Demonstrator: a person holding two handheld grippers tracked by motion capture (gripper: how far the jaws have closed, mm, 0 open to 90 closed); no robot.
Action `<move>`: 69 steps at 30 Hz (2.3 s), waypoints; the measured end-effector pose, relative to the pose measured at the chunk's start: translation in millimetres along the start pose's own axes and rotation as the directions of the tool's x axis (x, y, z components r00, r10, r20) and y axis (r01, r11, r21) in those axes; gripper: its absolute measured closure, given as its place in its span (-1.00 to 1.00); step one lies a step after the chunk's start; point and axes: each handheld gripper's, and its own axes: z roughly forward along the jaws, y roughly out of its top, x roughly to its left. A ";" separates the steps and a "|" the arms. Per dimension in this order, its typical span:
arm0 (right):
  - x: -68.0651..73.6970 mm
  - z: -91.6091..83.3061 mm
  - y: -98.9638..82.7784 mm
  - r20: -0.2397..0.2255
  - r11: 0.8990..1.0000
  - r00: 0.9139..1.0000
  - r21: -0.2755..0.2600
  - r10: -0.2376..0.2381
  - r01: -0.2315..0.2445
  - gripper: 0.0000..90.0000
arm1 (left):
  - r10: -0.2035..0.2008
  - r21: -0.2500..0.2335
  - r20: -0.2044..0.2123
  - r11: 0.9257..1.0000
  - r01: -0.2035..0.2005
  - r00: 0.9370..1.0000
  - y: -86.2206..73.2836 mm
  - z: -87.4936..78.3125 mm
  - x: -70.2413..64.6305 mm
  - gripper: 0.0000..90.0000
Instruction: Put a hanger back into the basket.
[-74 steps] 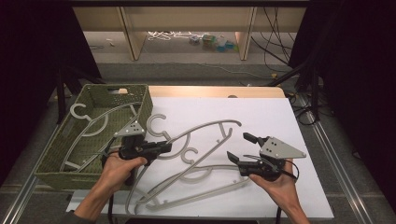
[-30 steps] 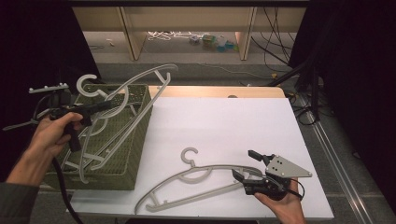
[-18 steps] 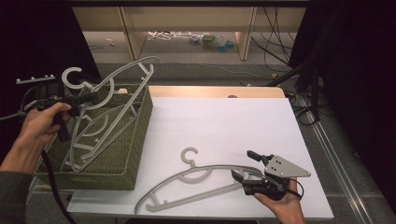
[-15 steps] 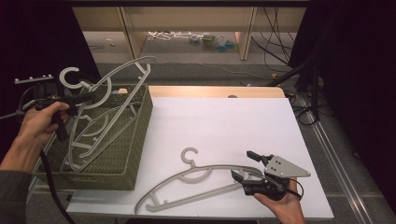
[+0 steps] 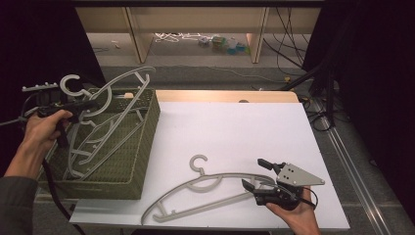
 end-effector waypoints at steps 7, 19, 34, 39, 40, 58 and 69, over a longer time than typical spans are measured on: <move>0.3 0.3 0.5 0.001 1.000 1.000 -0.006 -0.005 0.005 -0.56 | 0.037 0.019 0.003 0.999 -0.037 0.999 -4.7 -1.9 7.0 0.78; 0.3 1.6 0.0 -0.017 1.000 1.000 -0.009 0.003 -0.003 -0.56 | 0.071 0.062 -0.015 0.996 -0.070 0.997 -22.4 -9.6 28.8 0.78; 0.0 1.7 -0.2 -0.019 1.000 1.000 -0.006 -0.002 0.002 -0.58 | 0.107 0.105 -0.006 0.989 -0.105 0.994 -34.4 -4.7 36.2 0.78; 0.3 2.1 -0.3 -0.017 1.000 1.000 -0.007 -0.002 0.001 -0.58 | 0.111 0.135 0.001 0.985 -0.110 0.994 -36.5 0.3 34.8 0.78; 0.3 2.0 -0.3 -0.018 1.000 1.000 -0.007 -0.003 0.003 -0.58 | 0.111 0.143 0.002 0.984 -0.110 0.994 -36.7 1.8 34.6 0.78; -0.6 1.3 -0.2 -0.033 1.000 0.999 -0.003 -0.002 0.002 -0.58 | 0.100 0.271 -0.022 0.958 -0.090 0.995 -56.5 28.6 36.0 0.76; -0.1 1.8 -0.7 -0.023 1.000 1.000 0.001 -0.003 0.003 -0.58 | 0.112 0.324 -0.113 0.943 -0.070 0.987 -64.0 24.9 43.7 0.56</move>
